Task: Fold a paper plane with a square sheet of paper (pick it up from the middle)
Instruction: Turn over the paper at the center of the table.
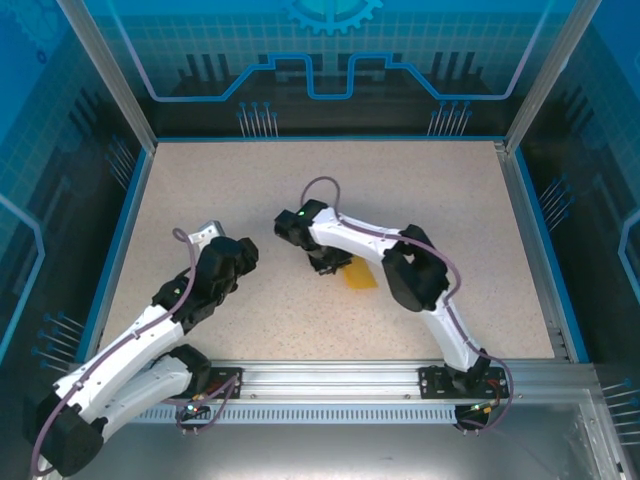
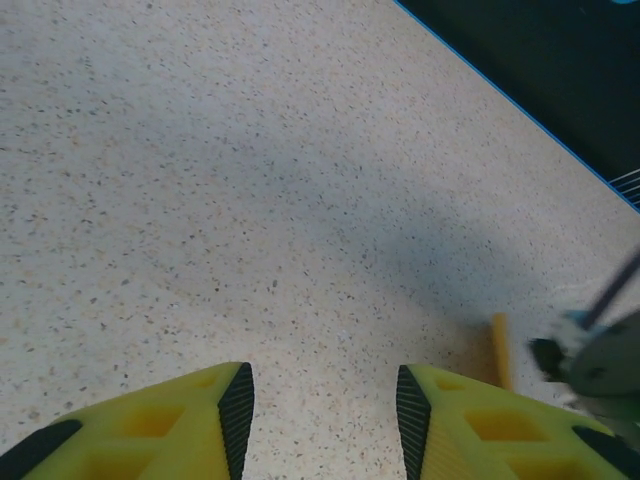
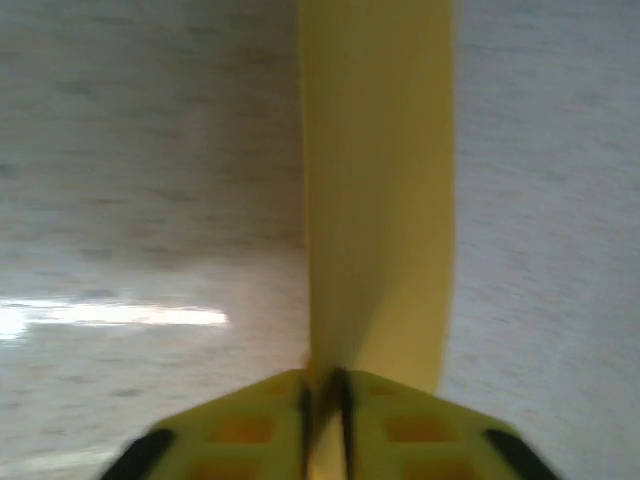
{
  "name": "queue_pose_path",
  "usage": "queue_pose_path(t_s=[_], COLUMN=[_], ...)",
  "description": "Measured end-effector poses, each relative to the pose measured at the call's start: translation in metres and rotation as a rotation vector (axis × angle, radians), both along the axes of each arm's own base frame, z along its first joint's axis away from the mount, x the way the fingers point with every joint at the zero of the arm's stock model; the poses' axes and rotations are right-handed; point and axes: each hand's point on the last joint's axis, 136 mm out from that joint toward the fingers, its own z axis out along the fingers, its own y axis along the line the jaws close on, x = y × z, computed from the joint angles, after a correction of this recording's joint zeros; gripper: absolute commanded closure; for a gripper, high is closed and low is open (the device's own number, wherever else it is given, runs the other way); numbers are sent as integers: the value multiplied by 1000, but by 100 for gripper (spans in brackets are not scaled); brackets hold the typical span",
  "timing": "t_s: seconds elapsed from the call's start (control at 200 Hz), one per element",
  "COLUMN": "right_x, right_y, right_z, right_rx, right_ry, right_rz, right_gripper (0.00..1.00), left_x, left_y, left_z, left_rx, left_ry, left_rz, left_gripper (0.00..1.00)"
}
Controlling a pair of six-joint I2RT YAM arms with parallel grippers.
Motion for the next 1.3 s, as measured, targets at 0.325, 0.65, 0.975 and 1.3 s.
queue_pose_path(t_s=[0.325, 0.65, 0.975, 1.3], right_x=[-22, 6, -5, -6], right_y=[32, 1, 8, 19], right_z=[30, 15, -37, -45], right_rx=[545, 923, 991, 1036], right_ry=[91, 107, 165, 85], right_rz=[3, -127, -222, -406], right_gripper=[69, 84, 85, 85], left_x=[-2, 9, 25, 30], left_y=[-1, -46, -86, -103], left_z=[-3, -49, -61, -73], left_rx=[8, -36, -95, -125], left_ry=[18, 195, 285, 341], left_rz=[-27, -194, -318, -369], left_gripper=[52, 51, 52, 55])
